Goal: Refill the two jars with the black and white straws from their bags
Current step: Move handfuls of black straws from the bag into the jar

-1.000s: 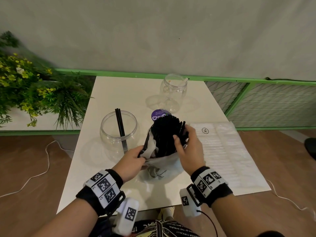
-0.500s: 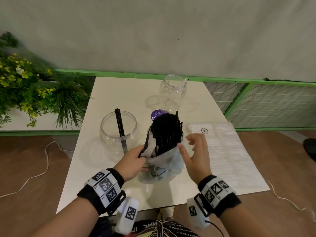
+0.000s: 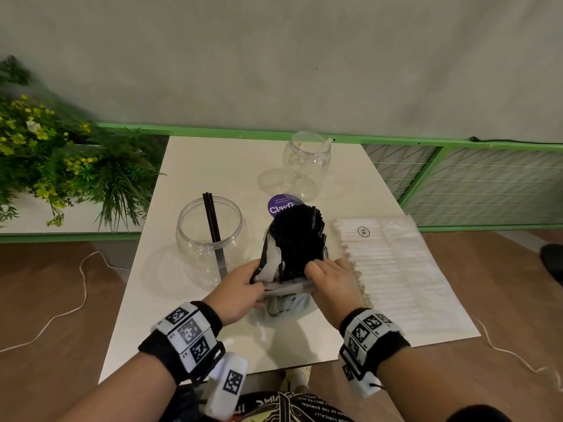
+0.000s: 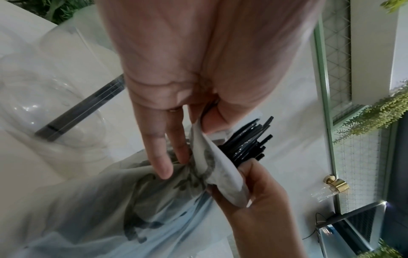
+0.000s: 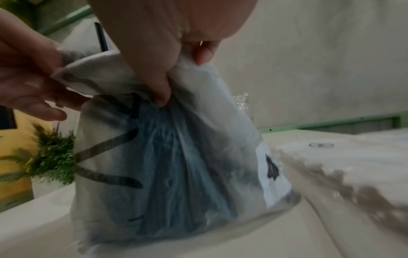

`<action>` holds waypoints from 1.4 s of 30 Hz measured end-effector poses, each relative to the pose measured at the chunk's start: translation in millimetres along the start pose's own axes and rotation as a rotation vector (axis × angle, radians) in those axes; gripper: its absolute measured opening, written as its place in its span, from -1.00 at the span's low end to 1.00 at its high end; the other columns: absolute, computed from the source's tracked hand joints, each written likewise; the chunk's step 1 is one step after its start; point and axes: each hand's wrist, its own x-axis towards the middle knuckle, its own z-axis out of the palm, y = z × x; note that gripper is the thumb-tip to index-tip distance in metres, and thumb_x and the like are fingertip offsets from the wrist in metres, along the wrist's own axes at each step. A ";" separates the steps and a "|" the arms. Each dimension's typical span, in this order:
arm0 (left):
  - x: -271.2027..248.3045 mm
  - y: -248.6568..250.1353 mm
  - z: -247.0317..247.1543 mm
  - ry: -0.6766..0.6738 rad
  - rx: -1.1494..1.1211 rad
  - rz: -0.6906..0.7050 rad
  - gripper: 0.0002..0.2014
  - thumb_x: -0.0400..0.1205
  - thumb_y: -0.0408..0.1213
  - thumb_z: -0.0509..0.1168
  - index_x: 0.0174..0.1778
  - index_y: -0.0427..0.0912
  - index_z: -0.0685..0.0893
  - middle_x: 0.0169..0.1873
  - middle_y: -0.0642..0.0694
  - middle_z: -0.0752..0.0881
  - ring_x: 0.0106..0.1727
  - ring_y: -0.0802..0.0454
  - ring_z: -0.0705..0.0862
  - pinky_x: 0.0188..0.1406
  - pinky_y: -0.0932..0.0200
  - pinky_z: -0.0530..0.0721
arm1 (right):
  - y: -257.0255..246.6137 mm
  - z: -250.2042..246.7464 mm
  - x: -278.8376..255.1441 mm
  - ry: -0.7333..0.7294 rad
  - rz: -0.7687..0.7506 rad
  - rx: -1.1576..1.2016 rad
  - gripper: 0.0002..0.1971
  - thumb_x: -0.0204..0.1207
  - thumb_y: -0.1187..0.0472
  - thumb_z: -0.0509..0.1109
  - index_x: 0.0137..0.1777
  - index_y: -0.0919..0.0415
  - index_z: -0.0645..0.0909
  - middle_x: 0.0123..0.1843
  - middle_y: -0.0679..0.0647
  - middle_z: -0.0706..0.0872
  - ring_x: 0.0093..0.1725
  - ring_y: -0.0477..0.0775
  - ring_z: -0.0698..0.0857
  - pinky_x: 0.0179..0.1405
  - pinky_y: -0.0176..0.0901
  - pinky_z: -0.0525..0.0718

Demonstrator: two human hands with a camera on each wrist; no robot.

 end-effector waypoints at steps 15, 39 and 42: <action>3.9 -3.3 1.7 0.028 0.017 0.022 -0.65 0.66 -0.52 0.08 0.13 0.03 0.56 0.12 -0.06 0.68 0.12 0.06 0.70 -0.05 0.20 0.75 | -13.6 -0.2 -15.7 0.038 0.394 0.521 -0.69 0.58 0.12 0.25 0.26 0.22 0.55 0.09 -0.01 0.62 0.04 -0.22 0.55 0.11 -0.45 0.53; -1.6 -3.4 5.2 0.034 0.018 0.025 -0.53 0.61 -0.61 0.04 0.07 0.10 0.60 0.08 0.06 0.71 0.15 0.11 0.67 0.01 0.23 0.70 | 9.7 -24.7 21.2 0.230 0.484 0.480 -0.60 0.53 0.31 0.41 0.34 0.17 0.44 0.11 -0.06 0.41 -0.13 -0.11 0.49 -0.06 -0.40 0.54; -1.7 -3.5 3.1 0.039 0.030 0.020 -0.53 0.60 -0.62 0.05 0.12 0.05 0.62 0.09 -0.01 0.73 0.16 0.04 0.68 0.02 0.18 0.72 | -11.4 -32.0 11.4 0.320 0.225 0.425 -0.77 0.58 0.16 0.33 0.18 0.20 0.49 0.08 -0.04 0.46 -0.04 -0.16 0.46 0.04 -0.50 0.46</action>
